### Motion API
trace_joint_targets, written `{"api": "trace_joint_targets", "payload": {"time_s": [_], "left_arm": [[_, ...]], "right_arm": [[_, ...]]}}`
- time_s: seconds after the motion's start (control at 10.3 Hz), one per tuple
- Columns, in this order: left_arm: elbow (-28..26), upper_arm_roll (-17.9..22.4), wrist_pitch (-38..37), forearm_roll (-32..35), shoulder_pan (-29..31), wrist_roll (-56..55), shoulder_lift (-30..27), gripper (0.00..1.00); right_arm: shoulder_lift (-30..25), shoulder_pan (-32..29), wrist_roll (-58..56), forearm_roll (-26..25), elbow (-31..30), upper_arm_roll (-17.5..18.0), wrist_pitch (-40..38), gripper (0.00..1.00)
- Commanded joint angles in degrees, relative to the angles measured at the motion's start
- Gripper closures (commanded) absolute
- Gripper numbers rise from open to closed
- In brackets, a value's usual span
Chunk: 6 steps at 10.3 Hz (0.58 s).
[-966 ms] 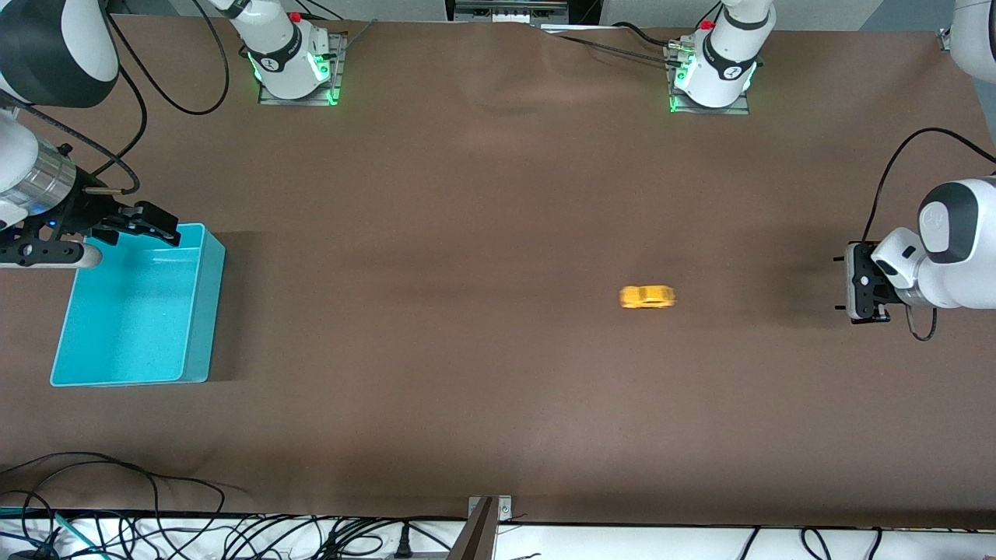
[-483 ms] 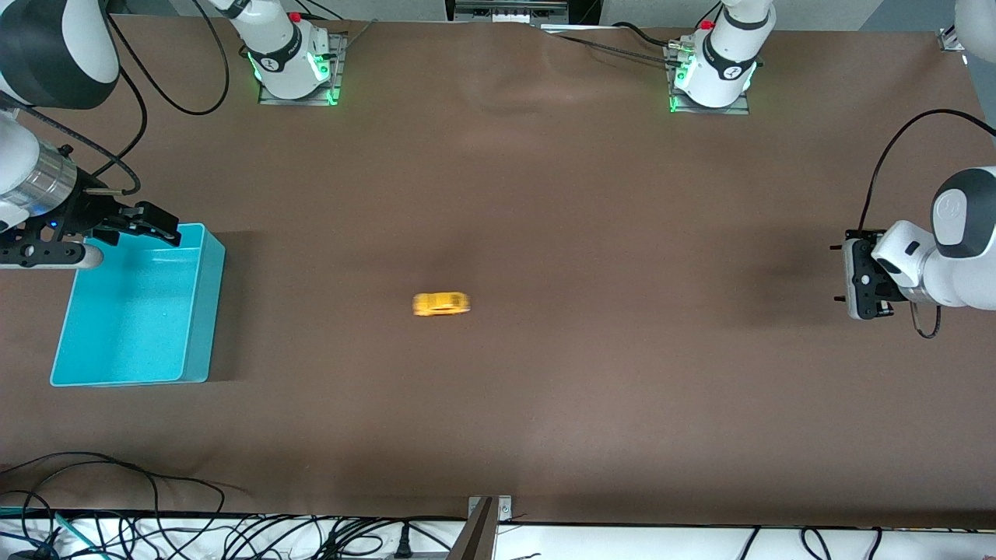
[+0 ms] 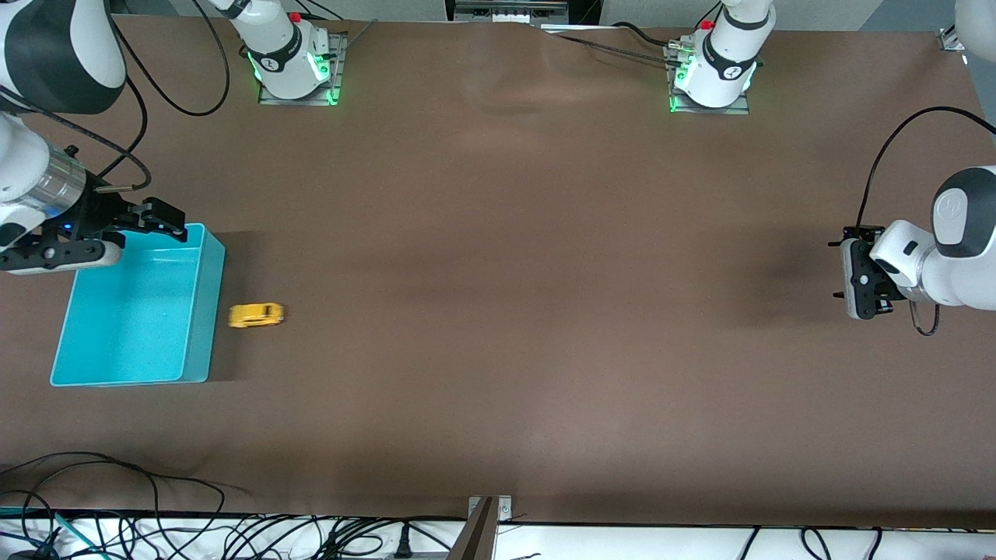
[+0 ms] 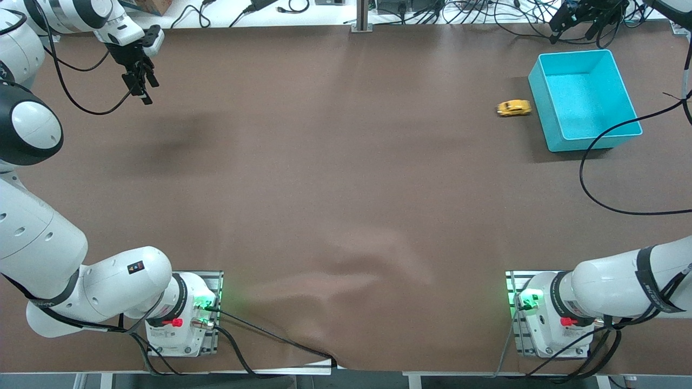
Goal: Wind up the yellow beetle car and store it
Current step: 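Open the left gripper to release the car toward the box, then reach the right gripper to the car while the left gripper withdraws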
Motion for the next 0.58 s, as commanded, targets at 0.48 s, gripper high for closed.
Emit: {"api": "trace_joint_targets", "payload": {"time_s": [0.48], "left_arm": [[7.77, -9.47, -14.56, -1.12, 0.11, -32.99, -7.72, 0.0]], "right_arm": [[6.31, -0.17, -35.64, 0.14, -0.65, -0.03, 6.04, 0.0]]}}
